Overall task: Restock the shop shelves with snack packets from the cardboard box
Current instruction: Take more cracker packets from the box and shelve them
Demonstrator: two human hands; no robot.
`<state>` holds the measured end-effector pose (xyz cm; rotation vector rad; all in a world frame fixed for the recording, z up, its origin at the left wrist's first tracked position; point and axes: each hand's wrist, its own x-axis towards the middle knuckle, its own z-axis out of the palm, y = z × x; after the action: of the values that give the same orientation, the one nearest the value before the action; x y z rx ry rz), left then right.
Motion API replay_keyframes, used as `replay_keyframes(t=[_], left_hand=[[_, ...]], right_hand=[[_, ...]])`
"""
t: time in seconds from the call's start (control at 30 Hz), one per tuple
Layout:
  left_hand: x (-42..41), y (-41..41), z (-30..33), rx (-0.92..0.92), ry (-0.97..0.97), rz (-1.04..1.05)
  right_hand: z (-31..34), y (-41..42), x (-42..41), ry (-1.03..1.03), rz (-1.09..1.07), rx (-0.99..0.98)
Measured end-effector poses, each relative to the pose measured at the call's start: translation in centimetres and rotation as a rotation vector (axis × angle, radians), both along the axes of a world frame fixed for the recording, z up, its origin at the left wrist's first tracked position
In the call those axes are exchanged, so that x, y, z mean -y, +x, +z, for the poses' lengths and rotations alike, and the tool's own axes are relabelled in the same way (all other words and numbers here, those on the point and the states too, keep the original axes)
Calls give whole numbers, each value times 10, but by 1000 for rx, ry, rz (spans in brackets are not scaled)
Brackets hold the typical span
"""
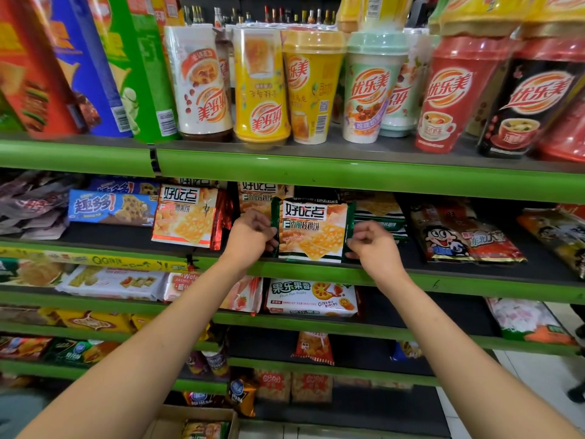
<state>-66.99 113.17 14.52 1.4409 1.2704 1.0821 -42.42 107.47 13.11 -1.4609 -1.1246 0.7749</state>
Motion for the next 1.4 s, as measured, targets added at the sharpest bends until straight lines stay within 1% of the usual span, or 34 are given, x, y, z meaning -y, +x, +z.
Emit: replay_keyframes(t=[0.07, 0.17, 0.27, 0.37, 0.47, 0.53, 0.6, 0.7, 0.9, 1.03, 1.13, 1.27, 1.4], left_hand=[[0, -8, 1, -36, 38, 38], [0, -24, 5, -156, 85, 100], [-4, -39, 8, -249, 120, 158], [-9, -45, 14, -260, 126, 194], [-15, -42, 18, -210, 128, 184], [-19, -39, 18, -216, 107, 141], [-22, -35, 14, -258, 60, 88], [-26, -32, 6, -362, 41, 70], [-28, -30, 5, -415, 13, 79], [-26, -28, 6, -396, 22, 94], [-26, -28, 3, -340, 9, 110], [-23, -27, 0, -247, 37, 131], [-18, -26, 0, -237, 35, 110]], right_hand=[[0, -14, -5, -12, 14, 29], [3, -38, -13, -35, 54, 63], [7, -61, -25, -33, 87, 164], [8, -80, -39, -36, 83, 223], [8, -90, -54, -49, 46, 223], [8, -92, -62, -52, 12, 238], [7, -93, -68, -54, -4, 256], [4, -95, -72, -56, -4, 292], [4, -96, -74, -52, -5, 340], [2, -96, -74, -35, -3, 358], [0, -96, -74, -25, 3, 375], [-1, -97, -75, -22, 23, 388], [-1, -97, -75, -37, 32, 371]])
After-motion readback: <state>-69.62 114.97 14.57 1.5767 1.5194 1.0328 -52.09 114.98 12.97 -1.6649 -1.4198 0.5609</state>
